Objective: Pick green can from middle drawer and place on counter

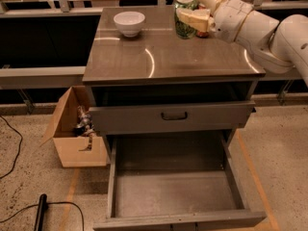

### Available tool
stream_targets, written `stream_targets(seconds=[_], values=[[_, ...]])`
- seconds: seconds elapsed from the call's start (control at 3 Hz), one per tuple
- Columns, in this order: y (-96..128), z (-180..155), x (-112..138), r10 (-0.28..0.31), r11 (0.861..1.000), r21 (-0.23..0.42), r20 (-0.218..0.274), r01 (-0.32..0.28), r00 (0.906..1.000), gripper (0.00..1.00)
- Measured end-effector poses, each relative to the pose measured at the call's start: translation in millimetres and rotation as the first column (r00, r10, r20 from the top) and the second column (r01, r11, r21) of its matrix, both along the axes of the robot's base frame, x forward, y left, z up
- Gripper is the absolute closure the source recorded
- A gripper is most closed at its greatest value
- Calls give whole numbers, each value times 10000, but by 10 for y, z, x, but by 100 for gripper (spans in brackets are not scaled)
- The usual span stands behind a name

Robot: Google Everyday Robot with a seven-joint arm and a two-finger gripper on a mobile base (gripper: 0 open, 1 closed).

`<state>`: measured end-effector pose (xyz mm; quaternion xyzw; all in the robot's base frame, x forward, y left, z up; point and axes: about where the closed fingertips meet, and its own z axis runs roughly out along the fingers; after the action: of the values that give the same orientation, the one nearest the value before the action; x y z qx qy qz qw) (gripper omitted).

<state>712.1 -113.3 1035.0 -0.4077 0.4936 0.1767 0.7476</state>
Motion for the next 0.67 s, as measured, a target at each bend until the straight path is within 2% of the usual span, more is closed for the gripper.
stream_targets(seconds=[0.33, 0.67], values=[[161, -85, 155, 176, 9995, 259, -266, -169, 9995, 100], [261, -284, 260, 292, 9986, 459, -790, -257, 9964, 100]])
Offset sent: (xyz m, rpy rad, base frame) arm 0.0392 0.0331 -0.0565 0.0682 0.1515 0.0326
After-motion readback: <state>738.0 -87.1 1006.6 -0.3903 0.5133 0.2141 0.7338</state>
